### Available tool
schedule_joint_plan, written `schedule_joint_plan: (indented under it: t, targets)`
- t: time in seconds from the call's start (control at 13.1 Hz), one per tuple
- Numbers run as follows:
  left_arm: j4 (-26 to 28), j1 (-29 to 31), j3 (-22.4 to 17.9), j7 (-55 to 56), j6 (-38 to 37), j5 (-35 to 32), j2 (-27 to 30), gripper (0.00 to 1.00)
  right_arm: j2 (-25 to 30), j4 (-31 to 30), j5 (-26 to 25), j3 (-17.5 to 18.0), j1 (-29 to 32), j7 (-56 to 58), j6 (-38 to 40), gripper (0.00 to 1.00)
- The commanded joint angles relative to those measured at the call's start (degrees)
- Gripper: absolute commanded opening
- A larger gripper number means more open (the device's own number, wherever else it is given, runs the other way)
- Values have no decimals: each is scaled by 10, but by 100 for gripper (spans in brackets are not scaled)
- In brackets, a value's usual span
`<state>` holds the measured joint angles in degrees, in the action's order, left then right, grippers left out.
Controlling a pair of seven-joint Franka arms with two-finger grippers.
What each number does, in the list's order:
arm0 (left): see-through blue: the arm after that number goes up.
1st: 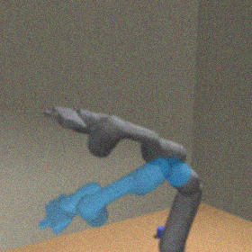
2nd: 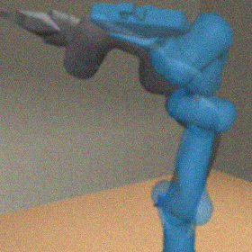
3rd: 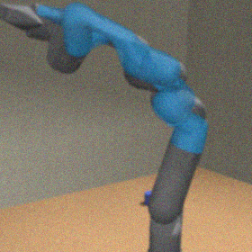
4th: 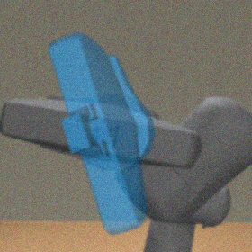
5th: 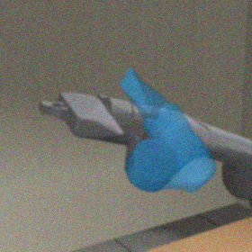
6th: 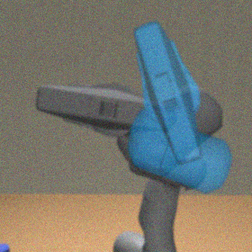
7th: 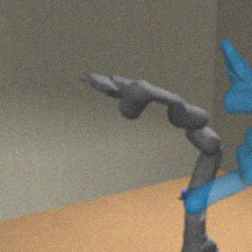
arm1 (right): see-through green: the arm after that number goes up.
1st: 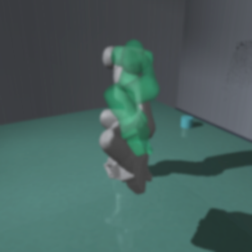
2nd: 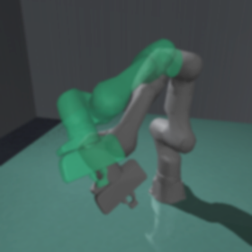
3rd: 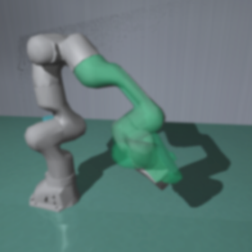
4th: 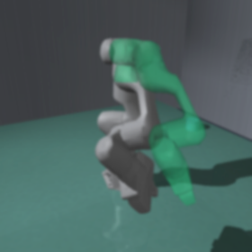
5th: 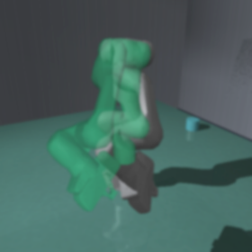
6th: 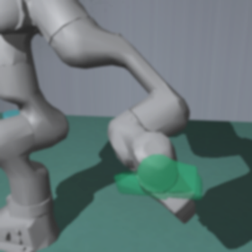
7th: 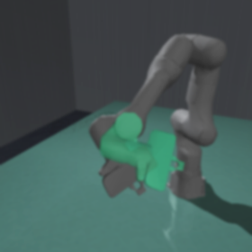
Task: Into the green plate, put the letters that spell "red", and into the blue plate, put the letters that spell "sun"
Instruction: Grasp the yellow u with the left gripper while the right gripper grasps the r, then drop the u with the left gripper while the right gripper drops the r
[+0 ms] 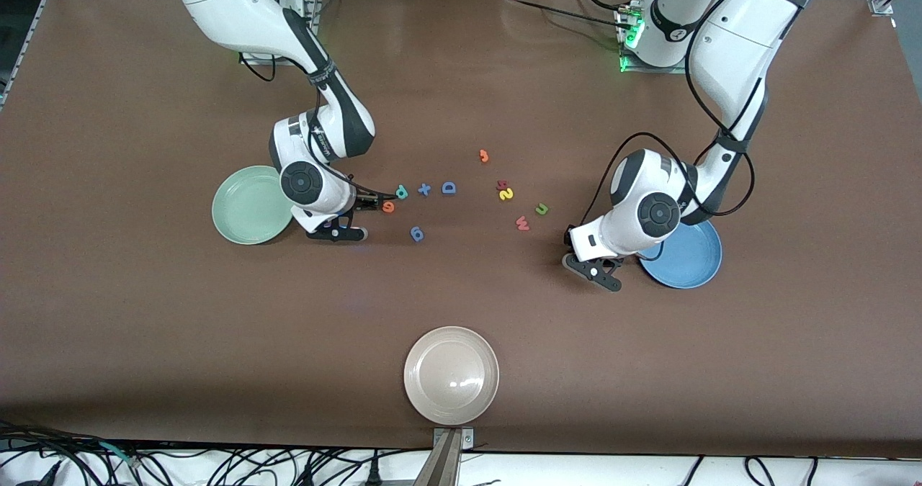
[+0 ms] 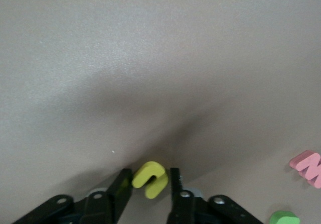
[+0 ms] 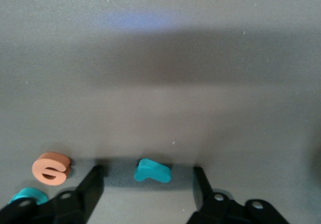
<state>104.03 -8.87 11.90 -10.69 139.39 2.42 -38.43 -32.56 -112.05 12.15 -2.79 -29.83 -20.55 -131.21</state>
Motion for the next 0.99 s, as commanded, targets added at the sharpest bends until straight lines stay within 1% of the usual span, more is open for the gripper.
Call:
schedule_joint_plan:
  t: [0.0,0.15,0.31,0.38,0.54,0.69,0.76,0.84,0.92]
  targets:
    - [11,-3,0,-8,7,-7,1,22,0,0,9,-1,-2,-4,-2,67]
    - [11,-3,0,-7,6,-7,2,20,0,0,8,-3,-1,-3,-2,65]
    - [4,-3,0,-4,-5,-7,16,20,-1,0,8,-5,-1,-2,-3,60]
    - [0,-3,-1,-5,-21,-7,29,20,-1,0,8,-5,-1,-3,-3,52]
    - [-31,6,-2,-7,-86,-7,48,20,-1,0,8,-5,-1,-4,-3,42]
    - [-59,18,-4,-9,-152,-7,67,20,0,0,8,-5,-1,-5,-2,25]
    - [-67,23,-6,-9,-175,-7,75,20,-1,0,8,-5,-1,-5,-1,13]
    - [-68,35,-7,-16,-193,-22,82,20,0,0,8,-5,-1,-5,0,7]
    - [-68,52,-6,-41,-202,-52,90,20,0,1,8,-5,-1,-4,1,2]
